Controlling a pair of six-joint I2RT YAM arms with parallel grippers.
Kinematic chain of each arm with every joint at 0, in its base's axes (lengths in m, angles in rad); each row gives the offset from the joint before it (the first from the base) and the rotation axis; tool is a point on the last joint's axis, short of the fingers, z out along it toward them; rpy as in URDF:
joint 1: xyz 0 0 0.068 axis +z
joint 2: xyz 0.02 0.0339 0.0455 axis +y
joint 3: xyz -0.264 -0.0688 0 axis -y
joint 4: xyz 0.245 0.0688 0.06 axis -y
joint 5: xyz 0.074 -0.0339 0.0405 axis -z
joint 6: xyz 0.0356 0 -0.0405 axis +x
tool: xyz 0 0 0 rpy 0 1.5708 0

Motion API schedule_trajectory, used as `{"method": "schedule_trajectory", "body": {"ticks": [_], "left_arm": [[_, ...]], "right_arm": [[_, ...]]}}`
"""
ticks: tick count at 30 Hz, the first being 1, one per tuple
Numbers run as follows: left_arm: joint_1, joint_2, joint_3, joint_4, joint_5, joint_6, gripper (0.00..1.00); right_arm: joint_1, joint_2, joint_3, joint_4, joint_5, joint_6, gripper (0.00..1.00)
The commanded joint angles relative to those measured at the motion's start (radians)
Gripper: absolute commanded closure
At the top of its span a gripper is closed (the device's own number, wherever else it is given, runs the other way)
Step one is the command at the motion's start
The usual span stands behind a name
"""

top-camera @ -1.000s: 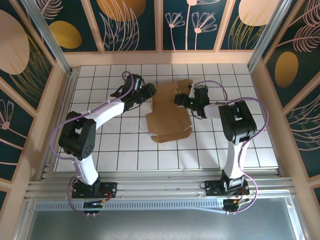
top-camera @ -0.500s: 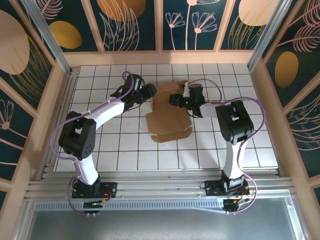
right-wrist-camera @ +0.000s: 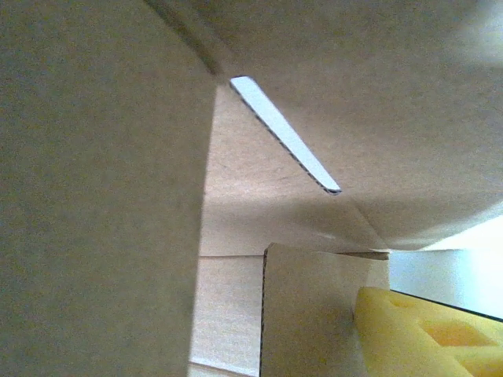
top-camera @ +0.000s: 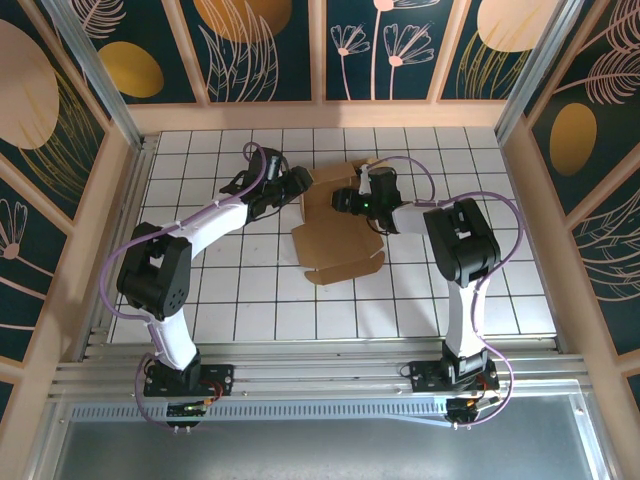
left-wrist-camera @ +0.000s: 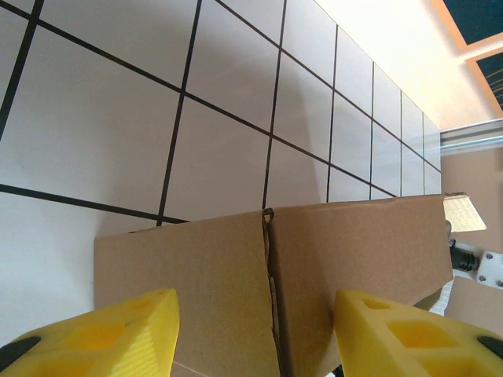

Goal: Fold the paper box

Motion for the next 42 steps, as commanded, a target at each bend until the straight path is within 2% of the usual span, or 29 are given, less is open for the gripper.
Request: {"method": "schedule_trajectory", "body": {"ticks": [1,9,15,19,21,26,30,34,37,41,42], "left_arm": [[-0.005,0.020,-0.012,-0.052,0.013,0.021,0.46],[-0.005,0.033,0.003,-0.070,0.004,0.043,0.46],[-0.005,0.034,0.009,-0.075,0.000,0.054,0.46],[-0.005,0.038,0.016,-0.079,0.006,0.058,0.47],[-0.005,0.039,0.020,-0.087,0.009,0.064,0.47],[-0.005,0.036,0.025,-0.099,0.004,0.082,0.47],[-0.005,0.046,0.035,-0.099,0.013,0.083,0.47],[-0.005,0.059,0.045,-0.107,0.022,0.089,0.47],[-0.005,0.063,0.046,-0.107,0.030,0.088,0.47],[-0.005,0.058,0.043,-0.110,0.023,0.083,0.47],[-0.005,0.056,0.043,-0.110,0.020,0.080,0.47]], "right_arm": [[0.020,-0.069,-0.020,-0.037,0.026,-0.026,0.32],[-0.018,-0.341,-0.191,-0.019,0.104,-0.087,0.24],[-0.169,-0.468,-0.280,0.044,0.050,-0.158,0.15],[-0.265,-0.398,-0.262,0.137,-0.121,-0.212,0.11],[-0.289,-0.341,-0.204,0.109,-0.149,-0.291,0.12],[-0.301,-0.234,-0.082,0.036,-0.152,-0.490,0.15],[-0.301,-0.132,0.046,-0.075,-0.280,-0.555,0.17],[-0.300,-0.067,0.108,-0.090,-0.403,-0.593,0.19],[-0.296,-0.047,0.123,-0.089,-0.447,-0.612,0.24],[-0.294,-0.043,0.142,-0.133,-0.414,-0.584,0.49],[-0.294,-0.050,0.134,-0.136,-0.401,-0.572,0.59]]}}
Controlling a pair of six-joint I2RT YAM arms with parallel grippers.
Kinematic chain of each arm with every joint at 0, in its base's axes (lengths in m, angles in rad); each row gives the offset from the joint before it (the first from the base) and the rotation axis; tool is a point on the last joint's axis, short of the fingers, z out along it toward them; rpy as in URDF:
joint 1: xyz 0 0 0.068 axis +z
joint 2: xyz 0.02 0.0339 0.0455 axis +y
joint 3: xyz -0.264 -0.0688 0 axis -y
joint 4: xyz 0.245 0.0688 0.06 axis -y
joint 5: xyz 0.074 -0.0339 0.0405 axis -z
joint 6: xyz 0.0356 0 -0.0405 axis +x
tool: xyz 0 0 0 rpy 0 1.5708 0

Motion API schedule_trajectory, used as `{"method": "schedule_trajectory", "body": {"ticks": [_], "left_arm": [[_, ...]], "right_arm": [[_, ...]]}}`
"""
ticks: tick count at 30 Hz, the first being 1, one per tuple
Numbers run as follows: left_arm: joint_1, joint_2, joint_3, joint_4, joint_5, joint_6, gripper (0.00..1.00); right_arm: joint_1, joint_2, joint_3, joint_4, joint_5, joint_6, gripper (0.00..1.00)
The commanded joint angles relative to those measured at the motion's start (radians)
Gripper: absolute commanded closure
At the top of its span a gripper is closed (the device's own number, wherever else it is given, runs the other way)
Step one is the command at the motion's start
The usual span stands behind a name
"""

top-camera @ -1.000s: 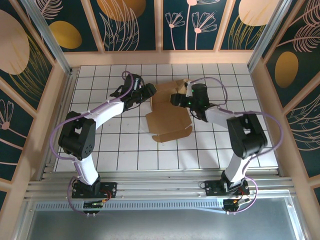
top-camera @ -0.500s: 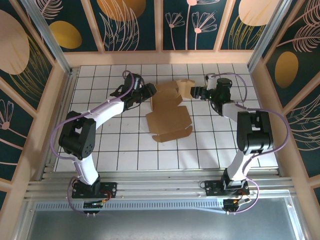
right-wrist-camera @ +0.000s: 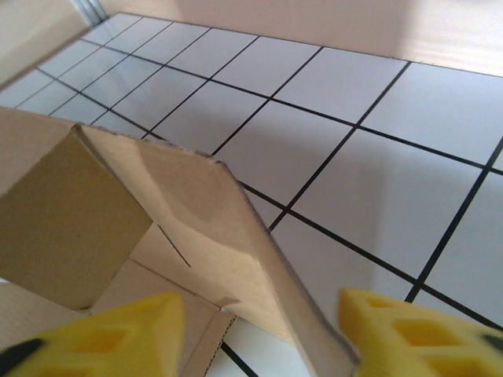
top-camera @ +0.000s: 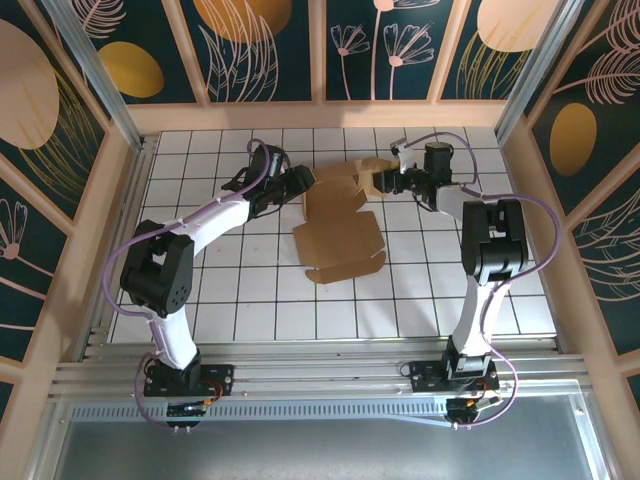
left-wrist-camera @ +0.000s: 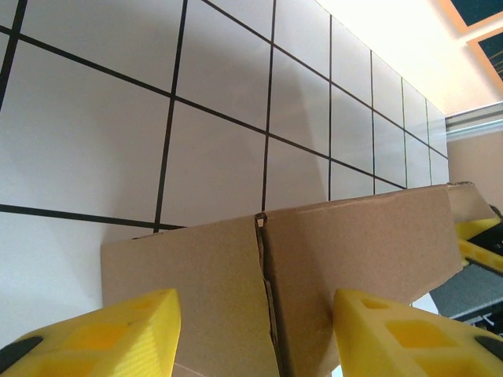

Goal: Fold the paper box

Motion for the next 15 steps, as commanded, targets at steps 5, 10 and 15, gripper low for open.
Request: {"method": "schedule_trajectory", "body": {"ticks": [5,10,15], "left_arm": [[-0.005,0.030,-0.001,-0.083,-0.002,0.002,0.46],[-0.010,0.042,0.004,-0.071,0.008,-0.013,0.46],[-0.022,0.053,0.015,-0.066,0.019,-0.016,0.46]], "right_arm": [[0.018,-0.066,-0.029,-0.058,0.074,0.054,0.92],[0.051,-0.115,-0.067,-0.078,0.070,0.170,0.97],[0.075,-0.081,0.007,-0.181,0.014,0.342,0.99]]}}
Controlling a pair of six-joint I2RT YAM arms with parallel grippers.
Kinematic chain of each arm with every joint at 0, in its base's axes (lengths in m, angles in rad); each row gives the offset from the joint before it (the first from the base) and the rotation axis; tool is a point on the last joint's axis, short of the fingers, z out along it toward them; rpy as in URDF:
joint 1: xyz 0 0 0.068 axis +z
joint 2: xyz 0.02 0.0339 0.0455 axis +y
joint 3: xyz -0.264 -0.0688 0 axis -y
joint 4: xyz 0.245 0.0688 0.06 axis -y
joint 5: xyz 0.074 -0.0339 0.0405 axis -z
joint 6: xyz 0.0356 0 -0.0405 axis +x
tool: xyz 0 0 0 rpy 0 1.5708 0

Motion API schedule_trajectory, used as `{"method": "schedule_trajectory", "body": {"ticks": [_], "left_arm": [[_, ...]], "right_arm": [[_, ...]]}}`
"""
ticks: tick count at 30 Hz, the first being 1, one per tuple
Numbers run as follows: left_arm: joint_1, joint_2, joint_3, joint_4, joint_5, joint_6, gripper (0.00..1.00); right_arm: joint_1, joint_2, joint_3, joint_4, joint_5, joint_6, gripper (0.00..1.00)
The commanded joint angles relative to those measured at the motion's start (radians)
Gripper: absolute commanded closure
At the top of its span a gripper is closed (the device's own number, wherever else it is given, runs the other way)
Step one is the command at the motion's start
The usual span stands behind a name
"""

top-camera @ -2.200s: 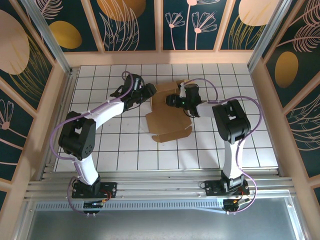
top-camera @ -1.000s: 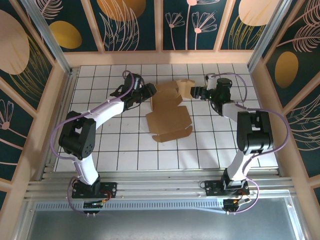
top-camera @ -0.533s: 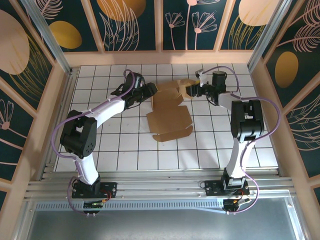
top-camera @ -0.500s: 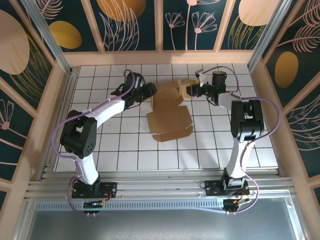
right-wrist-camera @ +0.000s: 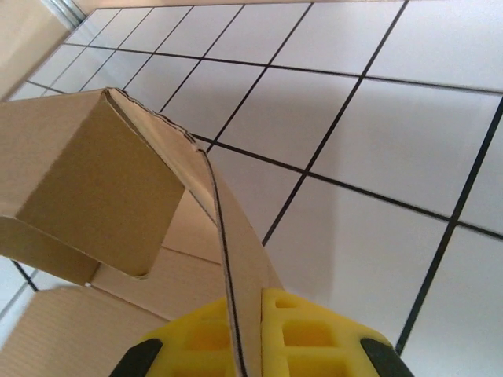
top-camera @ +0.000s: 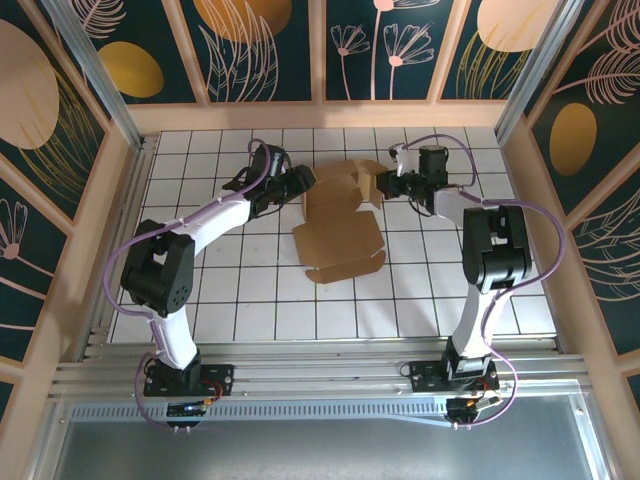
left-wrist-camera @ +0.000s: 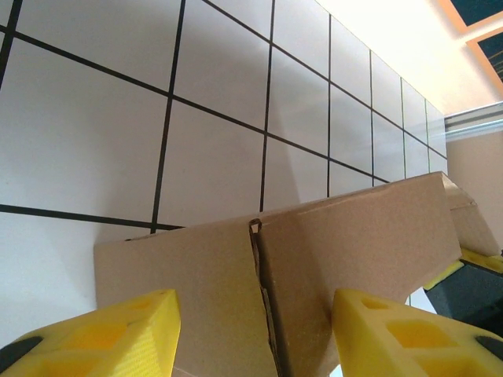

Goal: Fold the paper box

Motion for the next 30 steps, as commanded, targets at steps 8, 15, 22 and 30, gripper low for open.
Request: {"method": "schedule_trajectory", "body": {"ticks": [8,15,22,30], "left_arm": [[-0.033,0.050,0.014,-0.061,0.018,-0.022,0.47],[-0.039,0.051,0.016,-0.059,0.017,-0.024,0.47],[-0.039,0.046,0.018,-0.055,0.017,-0.001,0.48],[-0.040,0.091,0.072,-0.122,0.005,0.110,0.48]], "right_arm": [[0.139,0.005,0.094,-0.195,-0.006,0.226,0.94],[0.254,-0.050,0.015,-0.138,0.115,0.126,0.91],[0.258,-0.097,-0.109,-0.031,0.204,0.091,0.74],[0.204,-0.120,-0.187,0.132,-0.028,-0.023,0.54]]}}
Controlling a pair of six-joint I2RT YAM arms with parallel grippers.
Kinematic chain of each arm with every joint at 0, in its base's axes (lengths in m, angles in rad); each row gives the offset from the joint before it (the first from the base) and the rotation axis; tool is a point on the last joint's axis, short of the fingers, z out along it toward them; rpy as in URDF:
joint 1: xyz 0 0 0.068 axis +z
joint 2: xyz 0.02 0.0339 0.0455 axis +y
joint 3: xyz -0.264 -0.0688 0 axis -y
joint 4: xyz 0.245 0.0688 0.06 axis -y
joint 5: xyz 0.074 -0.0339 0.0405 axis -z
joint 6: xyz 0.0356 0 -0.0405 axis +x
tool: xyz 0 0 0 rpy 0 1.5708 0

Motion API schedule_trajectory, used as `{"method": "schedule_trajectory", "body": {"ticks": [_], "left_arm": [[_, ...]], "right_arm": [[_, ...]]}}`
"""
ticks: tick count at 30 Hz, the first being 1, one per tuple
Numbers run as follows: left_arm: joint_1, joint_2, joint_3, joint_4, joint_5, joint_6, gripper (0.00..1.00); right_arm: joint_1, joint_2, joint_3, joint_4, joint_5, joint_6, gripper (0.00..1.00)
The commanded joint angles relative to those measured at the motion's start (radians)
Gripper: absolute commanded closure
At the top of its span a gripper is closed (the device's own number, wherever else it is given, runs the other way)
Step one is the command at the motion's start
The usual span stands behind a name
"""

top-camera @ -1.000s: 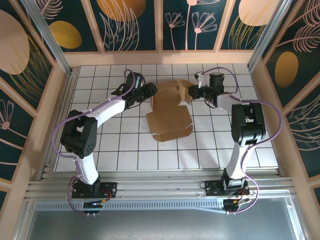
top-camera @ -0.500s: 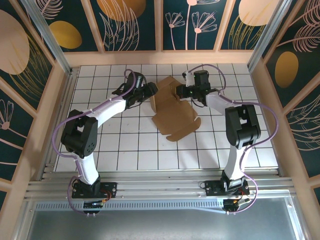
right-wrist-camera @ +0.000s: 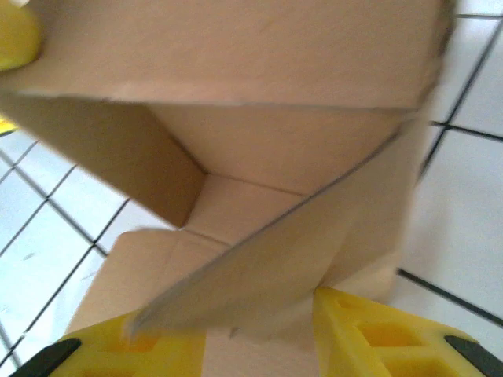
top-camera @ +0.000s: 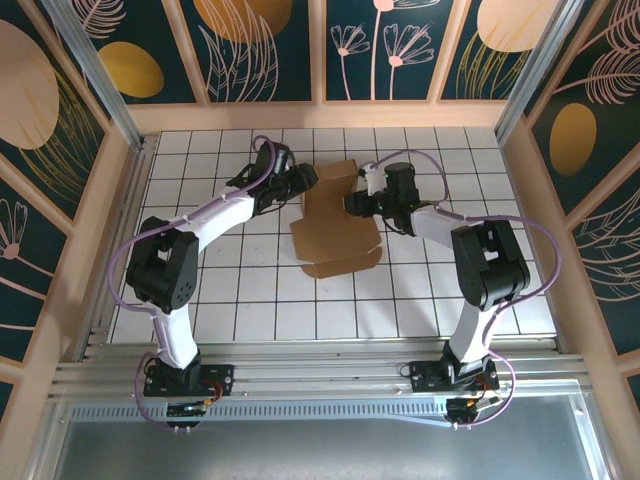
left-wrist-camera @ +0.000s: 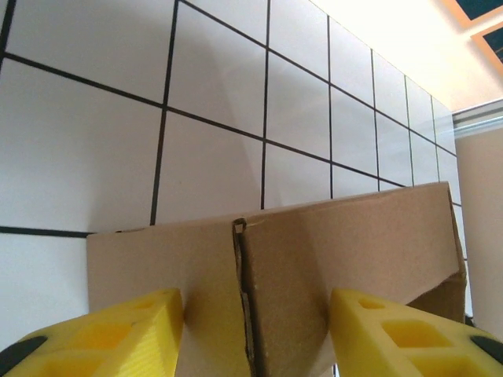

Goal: Fold the paper box

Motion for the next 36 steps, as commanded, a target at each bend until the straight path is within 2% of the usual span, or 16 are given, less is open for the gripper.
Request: {"method": "schedule_trajectory", "body": {"ticks": [1,4,6,10,15,20,24,26,28,32,36], "left_arm": [[-0.027,0.052,0.008,-0.097,0.026,0.057,0.48],[-0.027,0.057,0.005,-0.094,0.029,0.055,0.48],[-0.027,0.059,0.007,-0.093,0.030,0.050,0.48],[-0.027,0.060,0.011,-0.094,0.027,0.049,0.48],[-0.027,0.059,0.018,-0.094,0.029,0.047,0.48],[-0.027,0.057,0.017,-0.097,0.022,0.051,0.48],[-0.027,0.061,0.017,-0.095,0.028,0.053,0.48],[-0.027,0.061,0.019,-0.096,0.030,0.053,0.49],[-0.027,0.059,0.017,-0.095,0.030,0.054,0.49],[-0.027,0.053,0.013,-0.094,0.027,0.054,0.49],[-0.026,0.056,0.011,-0.092,0.030,0.051,0.48]], "right_arm": [[-0.025,0.007,0.009,0.034,-0.192,-0.064,0.52],[-0.055,0.027,0.065,-0.036,-0.251,-0.077,0.46],[-0.059,0.019,0.071,-0.065,-0.243,-0.125,0.43],[-0.061,-0.024,0.043,-0.069,-0.161,-0.201,0.37],[-0.066,-0.079,0.014,-0.071,-0.023,-0.255,0.37],[-0.103,-0.194,-0.082,0.027,-0.086,-0.224,0.37],[-0.189,-0.290,-0.189,0.188,-0.151,-0.123,0.36],[-0.238,-0.310,-0.234,0.282,-0.130,-0.070,0.33],[-0.261,-0.301,-0.251,0.316,-0.077,-0.097,0.33],[-0.259,-0.212,-0.149,0.166,-0.007,-0.237,0.31],[-0.225,-0.122,-0.049,0.032,-0.036,-0.410,0.29]]}}
